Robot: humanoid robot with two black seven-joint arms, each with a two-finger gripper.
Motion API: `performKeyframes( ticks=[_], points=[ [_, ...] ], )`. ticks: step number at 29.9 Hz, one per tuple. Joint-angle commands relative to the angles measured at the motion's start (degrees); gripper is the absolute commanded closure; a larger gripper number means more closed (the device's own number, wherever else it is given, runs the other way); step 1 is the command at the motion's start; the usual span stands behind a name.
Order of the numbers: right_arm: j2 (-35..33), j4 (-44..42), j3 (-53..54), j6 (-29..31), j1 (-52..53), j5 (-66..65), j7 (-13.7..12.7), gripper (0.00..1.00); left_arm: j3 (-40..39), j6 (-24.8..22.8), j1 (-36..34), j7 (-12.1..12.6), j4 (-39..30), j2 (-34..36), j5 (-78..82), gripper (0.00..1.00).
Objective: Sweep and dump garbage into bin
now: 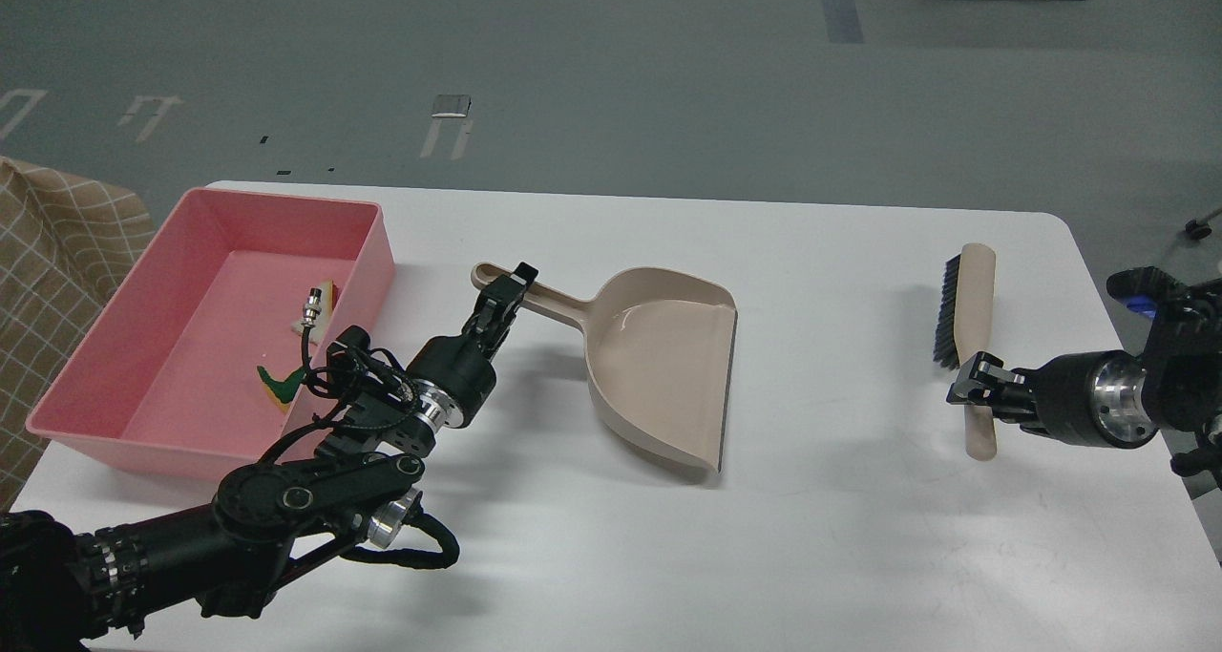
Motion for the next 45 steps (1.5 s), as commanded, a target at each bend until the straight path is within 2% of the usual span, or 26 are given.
performKeyframes(
  ticks=[1, 4, 7, 14, 15, 16, 18, 20, 22, 24, 26, 28, 29, 36, 45],
  points=[
    [0.5, 0.0, 0.0, 0.0, -0.1, 0.0, 0.0, 0.79, 0.0, 0.0, 0.5, 0.0, 0.1, 0.0, 0.0, 1.0],
    [0.8, 0.0, 0.0, 0.0, -0.1, 0.0, 0.0, 0.73, -0.1, 0.0, 0.7, 0.0, 0.3, -0.1, 0.0, 1.0],
    [0.9, 0.0, 0.0, 0.0, -0.2, 0.0, 0.0, 0.72, -0.1, 0.0, 1.1, 0.0, 0.3, -0.1, 0.0, 1.0],
    [1.1, -0.1, 0.0, 0.0, -0.2, 0.1, 0.0, 0.57, -0.1, 0.0, 1.5, 0.0, 0.3, -0.1, 0.0, 1.0],
    [1.1, -0.1, 0.0, 0.0, -0.2, 0.1, 0.0, 0.53, -0.2, 0.0, 1.5, 0.0, 0.2, -0.1, -0.1, 0.96],
    [1.1, -0.2, 0.0, 0.0, -0.2, 0.1, 0.0, 0.5, -0.3, 0.0, 1.5, 0.0, 0.2, -0.1, -0.1, 0.81],
    [1.1, -0.1, 0.0, 0.0, -0.2, 0.1, 0.0, 0.43, -0.3, 0.0, 1.5, 0.0, 0.1, -0.4, -0.2, 0.66],
    [1.1, -0.1, 0.0, 0.0, -0.2, 0.1, 0.0, 0.37, -0.3, 0.0, 1.6, 0.0, 0.1, -0.8, -0.2, 0.59],
    [1.1, -0.1, 0.0, 0.0, -0.2, 0.1, 0.0, 0.29, -0.3, 0.0, 1.6, 0.0, -0.1, -1.1, -0.2, 0.43],
    [1.1, -0.1, 0.0, 0.0, -0.2, 0.1, 0.0, 0.21, -0.4, 0.0, 1.6, 0.0, -0.1, -1.1, -0.5, 0.32],
    [1.1, -0.1, 0.0, 0.0, -0.2, 0.1, 0.0, 0.17, -0.4, 0.0, 1.6, 0.0, -0.1, -1.1, -0.9, 0.27],
    [1.1, -0.1, 0.1, 0.0, -0.1, 0.1, 0.0, 0.07, -0.9, 0.0, 1.6, 0.0, -0.1, -1.1, -1.1, 0.07],
    [1.1, -0.1, 0.1, 0.0, -0.1, 0.1, 0.0, 0.07, -0.9, 0.0, 1.6, 0.0, -0.2, -1.1, -1.1, 0.04],
    [0.9, 0.1, 0.1, 0.0, -0.2, 0.2, 0.0, 0.01, -0.9, 0.0, 2.2, 0.0, -1.6, -0.8, -1.1, 0.02],
    [0.8, 0.1, 0.1, 0.0, -0.2, 0.2, 0.0, 0.0, -0.9, 0.0, 2.8, 0.0, -3.9, -0.3, -1.1, 0.02]
  ],
)
